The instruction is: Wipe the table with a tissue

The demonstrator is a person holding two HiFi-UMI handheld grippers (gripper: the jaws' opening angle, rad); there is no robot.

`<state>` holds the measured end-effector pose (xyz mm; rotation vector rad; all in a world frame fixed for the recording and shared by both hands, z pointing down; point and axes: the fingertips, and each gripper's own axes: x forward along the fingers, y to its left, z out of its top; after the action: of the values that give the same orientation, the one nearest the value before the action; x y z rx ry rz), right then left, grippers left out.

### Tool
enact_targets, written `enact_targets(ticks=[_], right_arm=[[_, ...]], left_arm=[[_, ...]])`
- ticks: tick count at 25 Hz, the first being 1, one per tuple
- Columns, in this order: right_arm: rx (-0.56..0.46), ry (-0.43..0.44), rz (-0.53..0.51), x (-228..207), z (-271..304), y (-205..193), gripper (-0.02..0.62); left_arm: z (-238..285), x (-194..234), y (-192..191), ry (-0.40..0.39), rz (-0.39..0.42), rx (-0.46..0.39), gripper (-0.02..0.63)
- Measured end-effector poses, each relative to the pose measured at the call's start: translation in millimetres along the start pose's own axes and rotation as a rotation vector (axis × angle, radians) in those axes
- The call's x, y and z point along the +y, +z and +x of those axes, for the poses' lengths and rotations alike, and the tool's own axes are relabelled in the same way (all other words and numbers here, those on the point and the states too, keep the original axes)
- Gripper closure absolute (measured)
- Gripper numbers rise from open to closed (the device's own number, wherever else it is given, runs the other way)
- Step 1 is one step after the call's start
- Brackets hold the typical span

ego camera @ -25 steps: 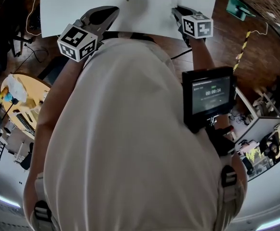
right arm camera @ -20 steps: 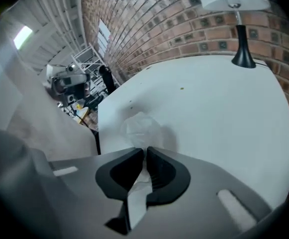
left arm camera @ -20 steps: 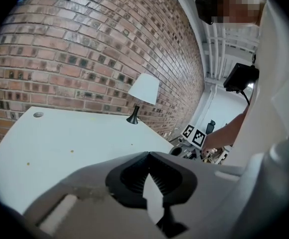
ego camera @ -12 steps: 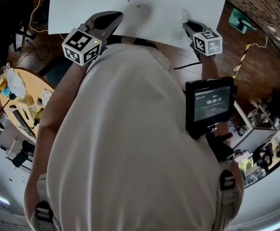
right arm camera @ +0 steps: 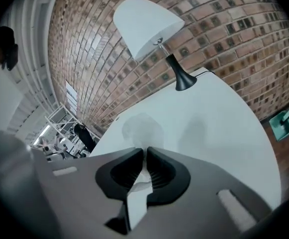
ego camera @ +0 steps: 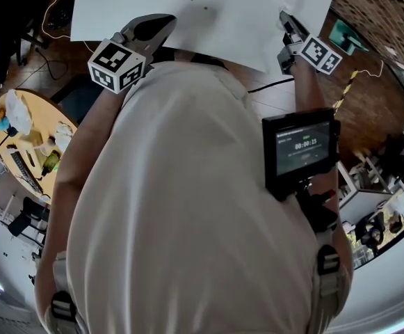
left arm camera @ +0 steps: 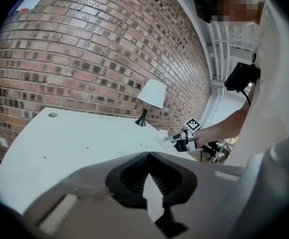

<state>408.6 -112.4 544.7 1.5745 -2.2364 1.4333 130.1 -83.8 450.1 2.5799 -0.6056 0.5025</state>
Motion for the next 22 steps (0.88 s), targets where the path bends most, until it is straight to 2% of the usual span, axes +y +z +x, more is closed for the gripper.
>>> enact_targets(ticks=[6,11,15,22], right_arm=[[0.097,-0.043,-0.034,5.3,36.1,-15.5,0.566],[0.204,-0.054,-0.127,12.6,56.6,-19.8,0.566],[0.214,-0.097,-0.128,4.0,64.0,-10.7,0.566],[0.223,-0.121,-0.146,4.3,85.9,-0.4,0.566]], left_arm=[[-17.3,15.2,-7.3,0.03,-0.008,-0.009,0.6],[-19.9,21.3,-5.5,0.054,-0.017,-0.013,0.6],[-23.9,27.8,-8.5,0.069,-0.036,-0.019,0.6],[-36.2,46.8,-10.5,0.094,-0.061,-0.024,0.6]])
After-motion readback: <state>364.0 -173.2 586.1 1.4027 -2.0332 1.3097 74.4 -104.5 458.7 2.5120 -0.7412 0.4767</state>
